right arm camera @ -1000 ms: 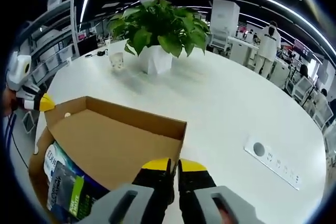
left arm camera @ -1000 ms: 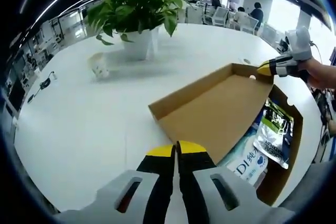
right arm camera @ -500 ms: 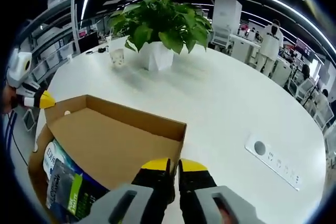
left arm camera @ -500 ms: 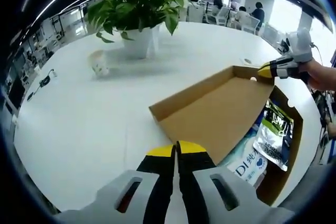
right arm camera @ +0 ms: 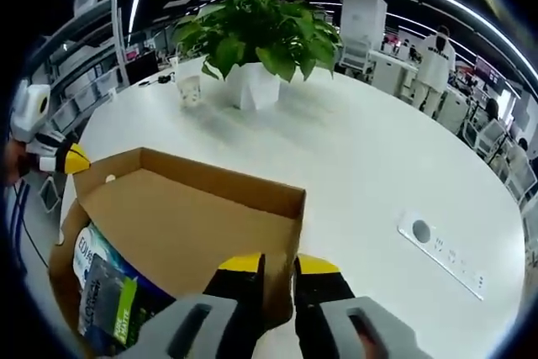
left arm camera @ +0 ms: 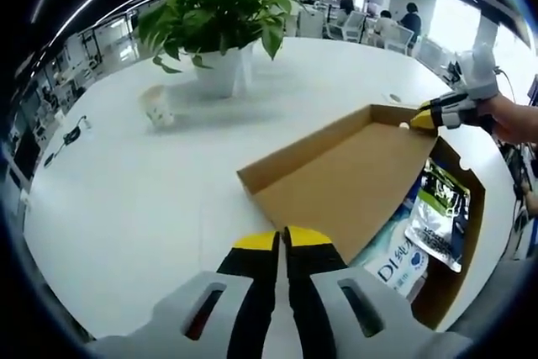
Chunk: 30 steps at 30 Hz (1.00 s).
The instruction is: Operate the shoe box by opening the lid, removing the specified soft item, and placing it in the target area until the item is outside and the box remains undamaged.
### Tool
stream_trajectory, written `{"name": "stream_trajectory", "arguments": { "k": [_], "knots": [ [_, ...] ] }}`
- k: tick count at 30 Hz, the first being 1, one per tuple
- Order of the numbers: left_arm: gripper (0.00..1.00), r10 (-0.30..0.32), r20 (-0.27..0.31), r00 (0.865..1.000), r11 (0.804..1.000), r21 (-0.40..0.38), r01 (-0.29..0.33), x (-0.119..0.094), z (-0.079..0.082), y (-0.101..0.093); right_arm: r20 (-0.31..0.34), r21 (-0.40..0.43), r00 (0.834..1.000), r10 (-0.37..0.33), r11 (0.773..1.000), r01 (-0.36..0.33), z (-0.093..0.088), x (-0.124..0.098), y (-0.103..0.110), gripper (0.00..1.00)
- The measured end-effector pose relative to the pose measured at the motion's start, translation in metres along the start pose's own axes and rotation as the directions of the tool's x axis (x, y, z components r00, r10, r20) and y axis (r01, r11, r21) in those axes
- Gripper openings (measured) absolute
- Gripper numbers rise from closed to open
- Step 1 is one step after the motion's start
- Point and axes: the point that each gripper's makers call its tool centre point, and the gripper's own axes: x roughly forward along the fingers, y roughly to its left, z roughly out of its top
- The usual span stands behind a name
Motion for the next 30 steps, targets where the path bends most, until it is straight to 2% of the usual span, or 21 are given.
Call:
{"name": "stream_trajectory", "arguments": {
  "k": [5,14,18,25,27,30],
  "knots": [
    [0.04,0.001,0.008,1.000,1.000,0.021,-0.001,-0.003,0.002,-0.001,-0.006,-0.006,1.000,0.001,1.000,-0.001,-0.001,-0.003,0.000,0.10],
    [0.09,-0.003,0.039,0.999,0.999,0.039,0.002,-0.011,0.007,-0.001,0.028,0.008,1.000,-0.004,1.000,0.004,0.004,-0.021,-0.003,0.11],
    [0.13,-0.015,0.067,0.998,0.999,0.043,0.012,-0.018,0.011,-0.004,0.045,0.020,0.999,-0.003,1.000,0.002,0.005,-0.035,0.002,0.14],
    [0.17,-0.018,0.111,0.994,0.999,0.033,0.014,-0.032,0.015,-0.008,0.116,0.064,0.993,0.006,0.998,-0.014,0.010,-0.063,0.010,0.17],
    [0.19,-0.044,0.163,0.986,0.999,0.028,0.040,-0.038,0.022,-0.015,0.137,0.085,0.990,0.009,0.996,-0.021,0.010,-0.071,0.012,0.19],
    [0.20,-0.044,0.182,0.982,0.999,0.026,0.040,-0.046,0.022,-0.019,0.147,0.093,0.989,0.024,0.995,-0.038,0.003,-0.080,0.016,0.22]
  ]
}}
